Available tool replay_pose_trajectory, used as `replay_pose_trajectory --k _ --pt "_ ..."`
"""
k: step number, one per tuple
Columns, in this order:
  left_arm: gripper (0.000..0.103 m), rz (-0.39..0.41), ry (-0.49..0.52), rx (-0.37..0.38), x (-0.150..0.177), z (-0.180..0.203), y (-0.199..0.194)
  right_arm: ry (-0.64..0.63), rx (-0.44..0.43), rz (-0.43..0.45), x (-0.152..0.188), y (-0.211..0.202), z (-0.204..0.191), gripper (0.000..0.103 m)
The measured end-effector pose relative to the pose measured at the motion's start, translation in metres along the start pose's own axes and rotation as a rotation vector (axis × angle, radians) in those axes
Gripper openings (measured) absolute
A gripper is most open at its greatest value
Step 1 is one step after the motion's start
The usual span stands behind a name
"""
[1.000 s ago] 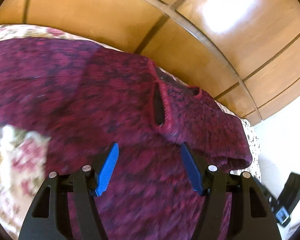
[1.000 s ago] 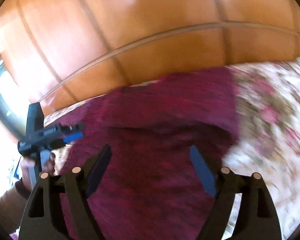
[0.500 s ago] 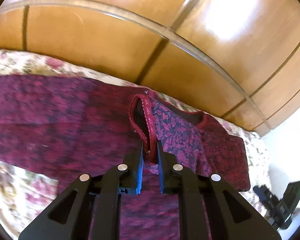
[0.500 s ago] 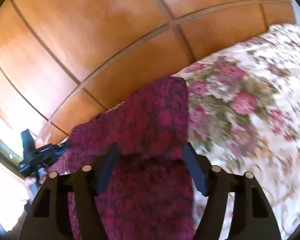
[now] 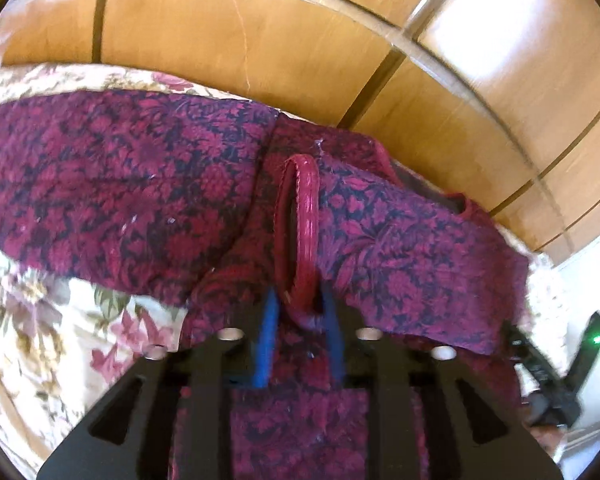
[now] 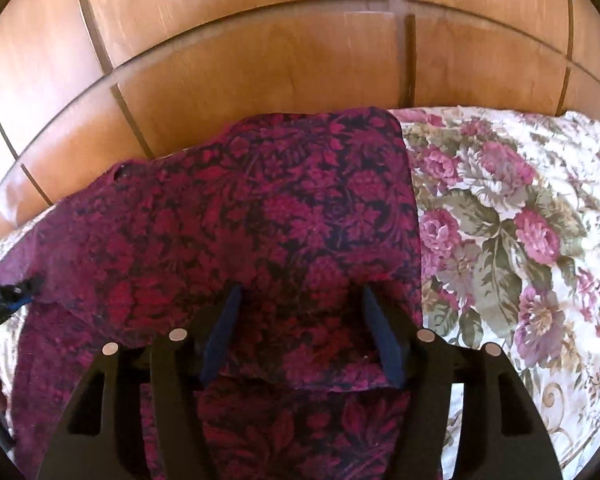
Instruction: Fold small clothes
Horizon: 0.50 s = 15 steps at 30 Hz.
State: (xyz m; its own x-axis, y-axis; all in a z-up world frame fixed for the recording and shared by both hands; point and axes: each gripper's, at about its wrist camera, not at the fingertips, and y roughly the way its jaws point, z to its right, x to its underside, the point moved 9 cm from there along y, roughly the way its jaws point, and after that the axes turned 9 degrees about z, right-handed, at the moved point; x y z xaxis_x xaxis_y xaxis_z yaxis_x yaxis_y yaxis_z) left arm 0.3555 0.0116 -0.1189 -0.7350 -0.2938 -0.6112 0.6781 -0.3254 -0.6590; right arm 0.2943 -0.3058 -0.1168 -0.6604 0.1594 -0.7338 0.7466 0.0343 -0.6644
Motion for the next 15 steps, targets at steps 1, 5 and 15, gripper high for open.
replay_pose_trajectory --k 1,5,15 --pt "0.040 0.014 -0.017 0.003 -0.002 -0.005 -0.007 -0.018 0.013 0.006 0.000 -0.004 -0.003 0.065" --pt "0.042 0.068 -0.090 -0.029 -0.011 -0.051 -0.038 -0.097 0.025 0.068 -0.002 -0.023 -0.017 0.077" --pt "0.066 0.223 -0.392 -0.298 -0.031 -0.237 -0.117 -0.251 0.075 -0.013 0.036 -0.004 -0.042 0.101"
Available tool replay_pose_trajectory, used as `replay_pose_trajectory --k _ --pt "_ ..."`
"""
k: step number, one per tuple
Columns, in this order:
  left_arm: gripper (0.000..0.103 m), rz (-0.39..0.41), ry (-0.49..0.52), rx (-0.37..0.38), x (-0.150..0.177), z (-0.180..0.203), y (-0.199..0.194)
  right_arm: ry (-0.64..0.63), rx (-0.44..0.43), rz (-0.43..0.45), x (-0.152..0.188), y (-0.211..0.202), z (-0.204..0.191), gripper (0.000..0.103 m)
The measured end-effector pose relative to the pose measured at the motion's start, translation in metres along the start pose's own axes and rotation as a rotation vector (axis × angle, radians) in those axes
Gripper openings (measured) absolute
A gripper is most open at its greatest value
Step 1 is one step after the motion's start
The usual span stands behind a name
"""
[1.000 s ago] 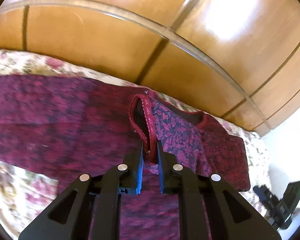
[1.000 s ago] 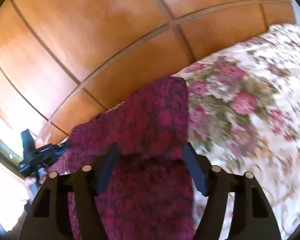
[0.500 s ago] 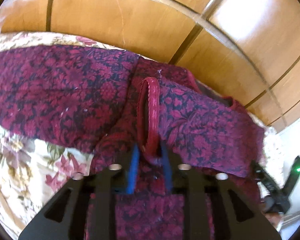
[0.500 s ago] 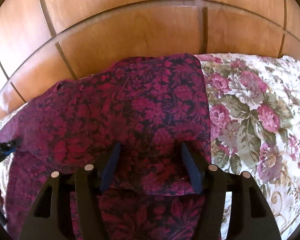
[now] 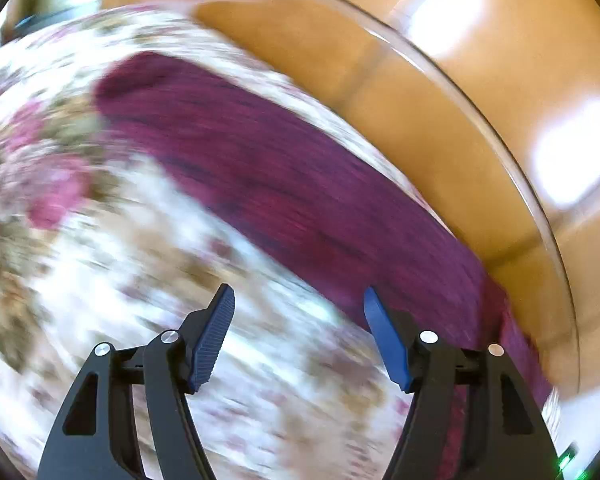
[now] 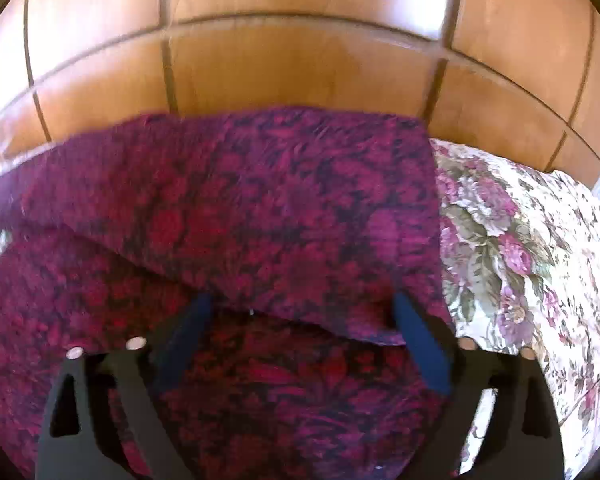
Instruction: Fold small clothes
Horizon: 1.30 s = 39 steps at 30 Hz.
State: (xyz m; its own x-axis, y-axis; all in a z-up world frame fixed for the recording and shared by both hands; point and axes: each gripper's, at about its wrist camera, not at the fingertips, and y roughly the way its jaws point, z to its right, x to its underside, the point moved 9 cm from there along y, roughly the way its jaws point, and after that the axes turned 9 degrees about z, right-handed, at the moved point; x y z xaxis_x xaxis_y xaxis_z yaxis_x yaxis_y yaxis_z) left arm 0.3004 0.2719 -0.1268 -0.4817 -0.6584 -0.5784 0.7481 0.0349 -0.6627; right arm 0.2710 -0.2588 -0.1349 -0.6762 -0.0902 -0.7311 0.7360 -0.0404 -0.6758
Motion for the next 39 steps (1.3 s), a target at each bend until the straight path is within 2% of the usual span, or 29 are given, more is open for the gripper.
replay_pose_trajectory --k 2,5,11,13,14,15,16,19,22,24,25,29,32,36,39 --pt "0.066 0.016 -0.085 -0.021 -0.019 -0.031 0.000 -0.035 0.030 -0.014 0.003 0.004 -0.002 0.101" --pt "0.066 0.014 -0.189 -0.029 -0.039 -0.062 0.007 -0.029 0.026 -0.021 0.006 0.004 -0.002 0.101" --pt "0.065 0.031 -0.389 -0.053 -0.073 -0.103 0.024 -0.037 0.041 -0.021 0.005 0.006 0.000 0.101" --pt "0.050 0.017 -0.408 -0.056 -0.081 -0.105 0.031 -0.053 0.056 -0.015 0.005 0.006 -0.001 0.101" --pt "0.042 0.013 -0.382 -0.059 -0.086 -0.103 0.035 -0.055 0.059 -0.014 0.005 0.005 -0.002 0.101" --pt "0.026 0.008 -0.355 -0.066 -0.090 -0.103 0.038 -0.056 0.061 -0.012 0.005 0.004 -0.003 0.101" --pt "0.020 0.004 -0.328 -0.080 -0.093 -0.102 0.039 -0.057 0.063 -0.009 0.006 0.004 -0.003 0.101" --pt "0.013 0.049 -0.230 -0.081 -0.096 -0.084 0.030 -0.064 0.072 -0.004 0.005 0.003 -0.003 0.101" --pt "0.013 0.115 -0.080 0.052 -0.094 -0.029 -0.001 -0.067 0.075 -0.002 0.006 0.002 -0.004 0.101" --pt "0.013 0.130 0.048 0.169 -0.079 0.022 -0.024 -0.066 0.074 -0.002 0.005 0.002 -0.003 0.101" --pt "0.013 0.125 0.115 0.222 -0.066 0.049 -0.034 -0.066 0.075 -0.002 0.005 0.002 -0.003 0.101" --pt "0.013 0.113 0.343 0.325 -0.001 0.135 -0.057 -0.065 0.074 -0.001 0.005 0.002 -0.003 0.101" --pt "0.013 0.027 0.463 0.398 0.072 0.195 -0.051 -0.064 0.073 -0.001 0.005 0.002 -0.003 0.101" --pt "0.014 -0.092 0.585 0.415 0.146 0.235 -0.026 -0.054 0.061 0.000 0.006 0.002 -0.004 0.101" --pt "0.025 -0.109 0.670 0.368 0.173 0.245 -0.010 -0.044 0.053 0.001 0.006 0.001 -0.004 0.101"
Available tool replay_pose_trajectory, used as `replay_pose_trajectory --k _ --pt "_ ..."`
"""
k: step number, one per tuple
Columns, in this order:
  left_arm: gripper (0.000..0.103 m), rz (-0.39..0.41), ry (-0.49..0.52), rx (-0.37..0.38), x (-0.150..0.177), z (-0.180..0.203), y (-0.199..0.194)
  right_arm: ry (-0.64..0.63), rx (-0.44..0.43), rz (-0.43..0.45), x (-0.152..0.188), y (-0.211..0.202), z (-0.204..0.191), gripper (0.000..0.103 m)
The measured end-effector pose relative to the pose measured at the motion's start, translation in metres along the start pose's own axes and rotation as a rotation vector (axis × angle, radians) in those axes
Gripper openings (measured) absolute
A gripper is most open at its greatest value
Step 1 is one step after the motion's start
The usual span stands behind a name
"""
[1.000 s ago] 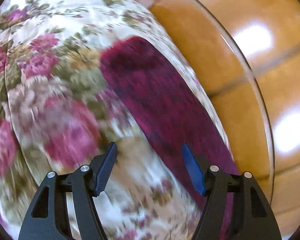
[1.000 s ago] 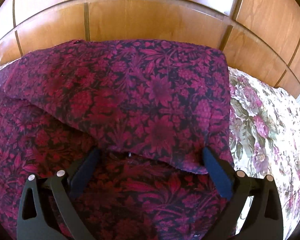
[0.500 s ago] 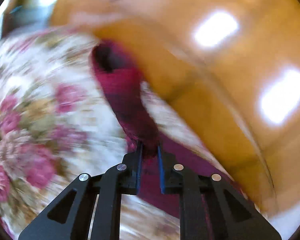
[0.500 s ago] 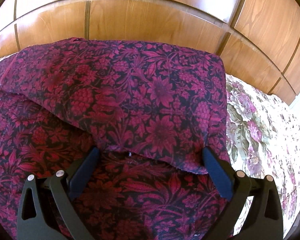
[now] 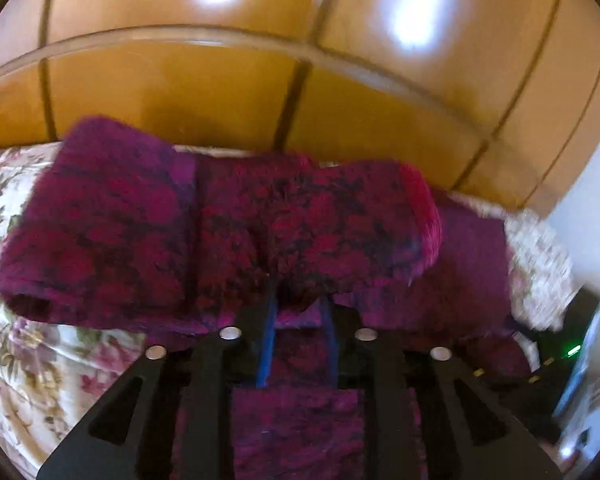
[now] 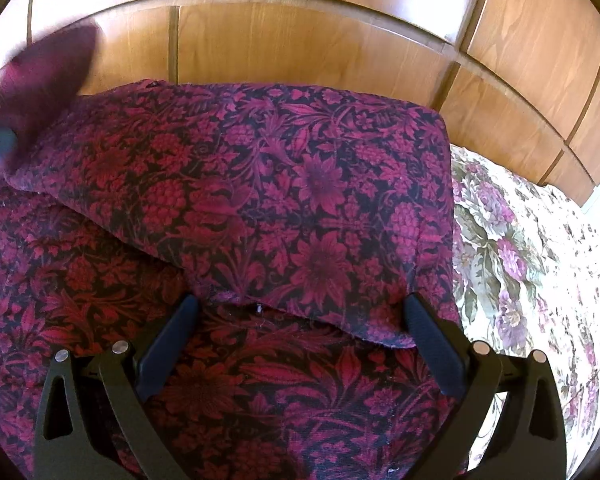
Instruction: Fold small clothes
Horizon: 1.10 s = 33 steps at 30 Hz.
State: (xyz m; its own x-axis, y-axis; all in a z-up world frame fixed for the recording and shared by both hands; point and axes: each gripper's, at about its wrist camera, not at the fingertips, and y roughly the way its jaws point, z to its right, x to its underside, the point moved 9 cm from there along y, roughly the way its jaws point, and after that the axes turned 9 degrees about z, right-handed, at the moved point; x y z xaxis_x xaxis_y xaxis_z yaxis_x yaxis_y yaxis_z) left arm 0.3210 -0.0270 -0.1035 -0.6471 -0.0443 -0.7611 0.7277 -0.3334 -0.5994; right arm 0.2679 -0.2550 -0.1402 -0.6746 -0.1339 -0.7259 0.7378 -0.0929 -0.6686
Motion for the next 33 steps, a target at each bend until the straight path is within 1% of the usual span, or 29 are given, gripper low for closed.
replay_pose_trajectory --k 2,3,4,5,6,8,9,10,12,14,15,16,18,20,21,22,24,26,27,28,30,33 --pt "0.043 0.011 0.032 -0.005 0.002 0.009 -0.006 0.006 -0.005 0.000 0.000 0.000 -0.001 0.101" --pt "0.070 0.012 0.036 0.019 0.004 0.012 -0.013 0.009 -0.011 0.000 0.000 0.000 -0.002 0.101" --pt "0.085 0.023 0.031 0.034 0.006 0.012 -0.021 0.014 -0.019 0.000 -0.001 0.000 0.000 0.101" --pt "0.085 0.055 0.031 0.036 0.007 0.011 -0.032 0.026 -0.034 -0.001 -0.002 -0.001 0.001 0.101" --pt "0.085 0.066 0.043 0.031 0.010 0.014 -0.036 0.037 -0.043 0.002 -0.004 -0.001 0.002 0.101" --pt "0.085 0.066 0.063 0.007 0.019 0.009 -0.051 0.074 -0.053 0.034 -0.015 -0.011 0.008 0.090" --pt "0.085 0.071 0.052 0.005 0.023 0.002 -0.057 0.113 -0.086 0.052 -0.022 -0.018 0.007 0.083" --pt "0.085 0.072 0.025 0.017 0.028 -0.004 -0.063 0.182 -0.158 0.073 -0.031 -0.026 0.002 0.078" --pt "0.085 0.055 -0.016 0.014 0.041 -0.012 -0.071 0.282 -0.316 0.073 -0.047 -0.035 -0.019 0.072" --pt "0.085 0.053 -0.037 0.000 0.048 -0.017 -0.076 0.299 -0.394 0.072 -0.060 -0.037 -0.042 0.069" --pt "0.085 0.046 -0.052 0.000 0.053 -0.020 -0.078 0.301 -0.433 0.061 -0.066 -0.034 -0.058 0.065" --pt "0.085 0.042 -0.065 -0.001 0.056 -0.022 -0.079 0.305 -0.465 0.042 -0.072 -0.030 -0.074 0.062" --pt "0.085 0.030 -0.091 -0.006 0.063 -0.027 -0.081 0.310 -0.504 0.000 -0.081 -0.015 -0.103 0.060" --pt "0.085 0.019 -0.111 -0.012 0.066 -0.031 -0.078 0.312 -0.516 -0.035 -0.087 -0.001 -0.121 0.048" --pt "0.085 0.007 -0.118 -0.017 0.071 -0.034 -0.075 0.303 -0.514 -0.049 -0.089 0.004 -0.130 0.034" --pt "0.085 -0.006 -0.121 -0.031 0.077 -0.038 -0.074 0.286 -0.476 -0.048 -0.094 0.006 -0.134 0.025" --pt "0.085 -0.031 -0.153 -0.043 0.088 -0.047 -0.070 0.279 -0.462 -0.010 -0.107 -0.003 -0.129 0.011" --pt "0.085 -0.045 -0.195 -0.037 0.093 -0.054 -0.069 0.280 -0.457 0.072 -0.125 -0.027 -0.113 0.010" --pt "0.085 -0.049 -0.229 -0.027 0.097 -0.059 -0.069 0.285 -0.451 0.126 -0.136 -0.044 -0.098 0.010" --pt "0.085 -0.050 -0.251 -0.019 0.098 -0.061 -0.068 0.288 -0.443 0.159 -0.142 -0.055 -0.088 0.010" --pt "0.085 -0.045 -0.260 -0.018 0.098 -0.062 -0.069 0.300 -0.402 0.224 -0.152 -0.074 -0.054 0.010" --pt "0.085 -0.046 -0.236 -0.032 0.103 -0.060 -0.072 0.336 -0.349 0.244 -0.147 -0.083 -0.015 0.010"
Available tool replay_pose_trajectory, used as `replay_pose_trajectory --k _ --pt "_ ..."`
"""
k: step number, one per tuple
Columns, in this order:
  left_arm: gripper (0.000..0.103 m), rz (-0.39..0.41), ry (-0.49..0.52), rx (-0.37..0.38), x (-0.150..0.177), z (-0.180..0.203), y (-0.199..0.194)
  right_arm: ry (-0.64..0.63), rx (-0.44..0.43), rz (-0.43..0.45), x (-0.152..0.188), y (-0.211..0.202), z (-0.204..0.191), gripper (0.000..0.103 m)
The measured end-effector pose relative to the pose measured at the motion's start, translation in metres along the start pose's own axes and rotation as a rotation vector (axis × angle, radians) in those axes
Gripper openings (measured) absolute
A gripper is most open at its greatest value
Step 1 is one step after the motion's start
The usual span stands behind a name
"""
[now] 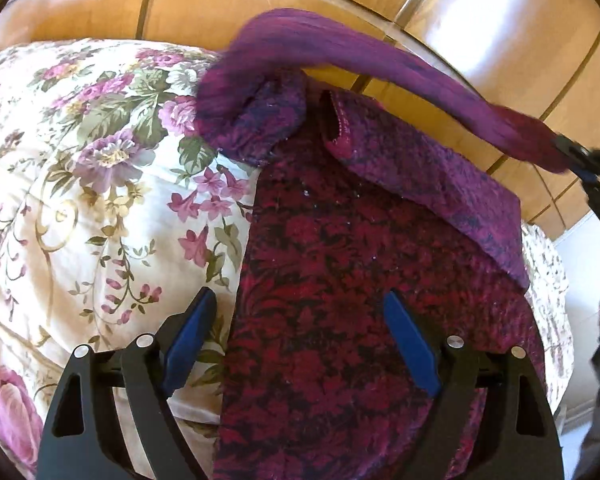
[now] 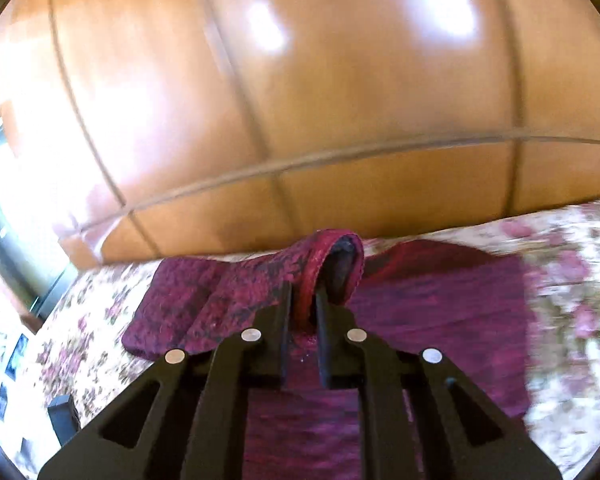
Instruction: Fold small clothes
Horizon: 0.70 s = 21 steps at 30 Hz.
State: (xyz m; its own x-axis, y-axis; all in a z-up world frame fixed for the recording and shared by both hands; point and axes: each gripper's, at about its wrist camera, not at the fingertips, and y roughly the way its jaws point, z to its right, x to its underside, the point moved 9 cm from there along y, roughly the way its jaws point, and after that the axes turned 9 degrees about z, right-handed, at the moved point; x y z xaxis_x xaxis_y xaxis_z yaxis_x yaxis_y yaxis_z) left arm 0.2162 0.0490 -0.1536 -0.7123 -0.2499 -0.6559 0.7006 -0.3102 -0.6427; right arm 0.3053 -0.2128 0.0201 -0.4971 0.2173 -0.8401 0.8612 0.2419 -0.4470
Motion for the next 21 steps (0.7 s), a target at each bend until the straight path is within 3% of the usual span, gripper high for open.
replay_pose_trajectory --k 3,7,11,14,15,18,21 --pt "0.085 -0.006 0.008 -0.007 -0.002 0.005 0.006 0.020 0.095 -0.005 0.003 -0.008 0.048 0.010" --pt "0.085 -0.013 0.027 -0.022 -0.005 0.013 0.016 0.087 0.212 -0.077 0.037 -0.005 0.113 0.010" --pt "0.085 -0.020 0.028 -0.023 -0.007 0.020 0.017 0.129 0.265 -0.138 0.066 0.002 0.145 0.010" --pt "0.085 0.024 0.024 0.000 -0.025 0.027 0.002 0.150 0.275 -0.168 0.081 0.008 0.154 0.011" --pt "0.085 0.055 0.035 0.011 -0.037 0.032 -0.006 0.149 0.279 -0.169 0.083 0.008 0.157 0.014" --pt "0.085 0.145 0.073 0.051 -0.072 0.050 -0.022 0.150 0.291 -0.142 0.076 -0.002 0.161 0.039" --pt "0.081 0.205 0.114 0.075 -0.101 0.066 -0.024 0.115 0.285 -0.087 0.061 -0.014 0.154 0.048"
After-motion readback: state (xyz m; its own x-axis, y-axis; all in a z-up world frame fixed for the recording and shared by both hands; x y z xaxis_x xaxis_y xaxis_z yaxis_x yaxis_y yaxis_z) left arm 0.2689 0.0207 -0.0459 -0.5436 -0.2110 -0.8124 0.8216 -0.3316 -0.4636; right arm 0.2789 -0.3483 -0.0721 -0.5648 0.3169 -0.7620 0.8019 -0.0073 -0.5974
